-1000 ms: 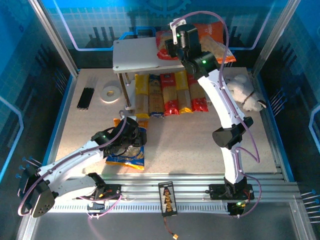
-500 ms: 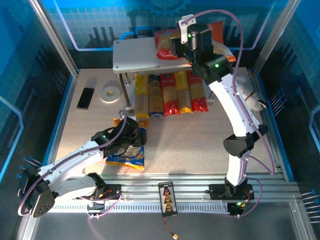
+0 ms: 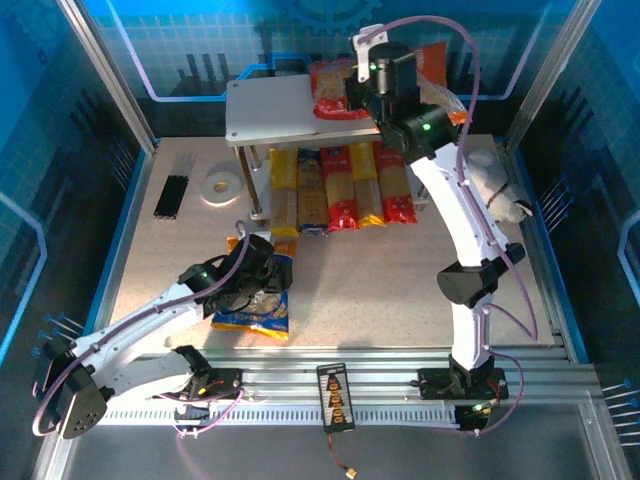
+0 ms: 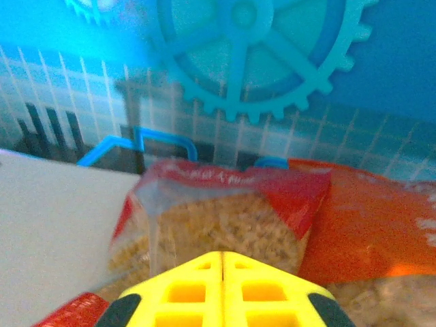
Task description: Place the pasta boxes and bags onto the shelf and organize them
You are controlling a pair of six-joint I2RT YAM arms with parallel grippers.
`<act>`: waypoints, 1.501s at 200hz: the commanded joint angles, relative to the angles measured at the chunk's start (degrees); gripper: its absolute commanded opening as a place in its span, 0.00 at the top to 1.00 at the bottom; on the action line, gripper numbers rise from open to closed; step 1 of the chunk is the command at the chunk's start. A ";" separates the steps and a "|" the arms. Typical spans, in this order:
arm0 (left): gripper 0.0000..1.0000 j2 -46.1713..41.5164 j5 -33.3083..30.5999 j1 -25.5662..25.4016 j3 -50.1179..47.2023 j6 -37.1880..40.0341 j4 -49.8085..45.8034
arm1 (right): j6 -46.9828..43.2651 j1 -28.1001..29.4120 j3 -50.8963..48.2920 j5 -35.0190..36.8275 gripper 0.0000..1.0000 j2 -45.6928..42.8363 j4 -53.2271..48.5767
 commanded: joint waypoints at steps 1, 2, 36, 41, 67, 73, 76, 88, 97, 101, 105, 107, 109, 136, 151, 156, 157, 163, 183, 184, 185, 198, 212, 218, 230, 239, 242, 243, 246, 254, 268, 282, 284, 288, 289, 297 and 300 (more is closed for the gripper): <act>0.39 -1.25 -1.09 -0.11 0.06 0.33 -1.80 | -1.42 -0.83 1.79 3.10 0.93 1.70 -3.08; 0.39 -1.23 -1.09 -0.11 0.07 0.36 -1.81 | -1.50 -0.84 1.78 3.18 0.93 1.74 -3.23; 0.39 -1.34 -1.22 -0.11 -0.14 0.19 -1.70 | -2.21 -0.91 -2.26 6.30 0.96 1.01 -5.85; 0.39 -1.35 -1.24 -0.10 -0.18 0.21 -1.73 | -2.19 -0.92 -3.57 6.33 0.97 0.39 -5.85; 0.39 -1.42 -1.30 -0.05 -0.44 0.21 -1.69 | -1.01 -0.87 -12.17 5.53 0.97 -4.50 -4.60; 0.39 -1.42 -1.27 -0.10 -0.44 0.18 -1.57 | -0.55 -0.88 -14.60 5.18 0.96 -5.77 -4.24; 0.39 -1.45 -1.24 -0.06 -0.47 0.14 -1.49 | -0.34 -0.89 -15.84 5.00 0.95 -6.52 -4.00; 0.39 -1.39 -1.13 -0.04 -0.53 0.07 -1.45 | 0.68 -0.79 -21.11 4.34 0.92 -9.38 -2.58; 0.39 -1.40 -1.18 -0.11 -0.60 0.09 -1.47 | 1.17 -0.91 -24.84 4.07 0.91 -11.38 -1.31; 0.39 -1.40 -1.09 -0.09 -0.60 0.11 -1.42 | 1.32 -0.86 -26.27 3.97 0.90 -12.14 -0.81; 0.39 -1.36 -1.09 -0.07 -0.54 0.10 -1.47 | 1.43 -0.92 -27.51 3.95 0.88 -12.80 -0.27; 0.39 -1.40 -1.09 -0.08 -0.55 0.12 -1.47 | 1.48 -0.87 -28.02 3.91 0.88 -13.11 -0.06; 0.39 -1.37 -1.09 -0.10 -0.54 0.12 -1.47 | 1.54 -0.92 -28.64 3.94 0.87 -13.41 0.12; 0.39 -1.30 -1.02 -0.06 -0.47 0.08 -1.55 | 1.95 -1.12 -30.47 2.23 0.68 -15.04 0.60; 0.39 -1.30 -1.04 -0.06 -0.60 -0.09 -1.53 | 2.47 -1.18 -28.84 -0.01 0.66 -14.93 -0.11; 0.39 -1.30 -1.10 -0.06 -0.69 -0.15 -1.50 | 2.62 -1.17 -28.21 -1.10 0.66 -14.90 -0.22; 0.39 -1.30 -1.14 -0.09 -0.70 -0.15 -1.49 | 2.67 -1.14 -28.03 -1.34 0.66 -14.91 -0.22; 0.39 -1.30 -1.17 -0.09 -0.79 -0.32 -1.42 | 3.04 -1.14 -27.33 -2.54 0.66 -14.96 -0.34; 0.39 -1.35 -1.09 -0.10 -1.14 -0.62 -1.29 | 4.19 -0.99 -26.35 -6.88 0.64 -16.13 0.64; 0.39 -1.33 -1.09 -0.11 -1.15 -0.60 -1.25 | 4.21 -0.92 -26.44 -7.04 0.64 -16.27 0.73; 0.39 -1.31 -1.13 -0.11 -1.15 -0.59 -1.27 | 4.26 -0.93 -26.53 -7.21 0.63 -16.43 0.83; 0.39 -1.43 -1.08 -0.05 -1.24 -0.67 -1.38 | 4.01 -0.14 -27.96 -9.25 0.56 -18.46 2.54; 0.39 -1.52 -1.24 -0.10 -1.34 -0.67 -1.47 | 3.25 1.27 -30.19 -9.22 0.49 -20.82 3.94; 0.39 -1.57 -1.30 -0.03 -1.25 -0.64 -1.47 | 2.74 1.96 -31.28 -8.90 0.46 -21.78 4.81; 0.39 -1.49 -1.35 0.03 -1.01 -0.34 -1.47 | 1.91 2.92 -32.01 -8.24 0.45 -22.54 5.37; 0.39 -1.33 -1.43 -0.02 -0.76 -0.21 -1.47 | 1.46 3.21 -31.09 -7.56 0.46 -22.04 4.56; 0.39 -1.25 -1.36 0.00 -0.65 -0.08 -1.51 | 1.37 3.25 -30.48 -7.34 0.47 -21.71 4.11; 0.39 -1.23 -1.40 -0.01 -0.63 -0.07 -1.53 | 1.35 3.26 -30.35 -7.23 0.47 -21.56 3.92; 0.39 -1.19 -1.42 -0.02 -0.42 0.00 -1.55 | 1.26 3.24 -29.63 -7.02 0.48 -21.16 3.41; 0.39 -0.97 -1.44 0.00 0.02 0.16 -1.66 | 1.03 3.31 -27.80 -6.57 0.49 -20.01 2.07; 0.39 -0.82 -1.53 0.01 0.63 0.30 -1.50 | 0.71 3.36 -25.23 -6.43 0.59 -18.04 0.27; 0.39 -0.82 -1.53 -0.02 1.18 0.44 -1.18 | 0.37 3.58 -22.98 -6.59 0.76 -16.13 -1.06; 0.39 -0.74 -1.51 -0.02 1.28 0.44 -1.18 | 0.40 3.57 -22.56 -6.59 0.78 -15.86 -1.27; 0.39 -0.69 -1.53 -0.02 1.46 0.43 -1.08 | 0.38 3.59 -21.74 -6.69 0.82 -15.12 -1.71; 0.39 -0.69 -1.53 -0.02 1.52 0.50 -1.05 | 0.41 3.61 -21.54 -6.68 0.82 -14.97 -1.80; 0.39 -0.60 -1.44 0.05 1.77 0.64 -1.01 | 0.36 3.71 -19.72 -6.85 0.88 -13.58 -2.97; 0.39 -0.52 -1.34 -0.01 1.98 0.67 -1.07 | 0.37 3.72 -19.00 -6.94 0.90 -13.06 -3.34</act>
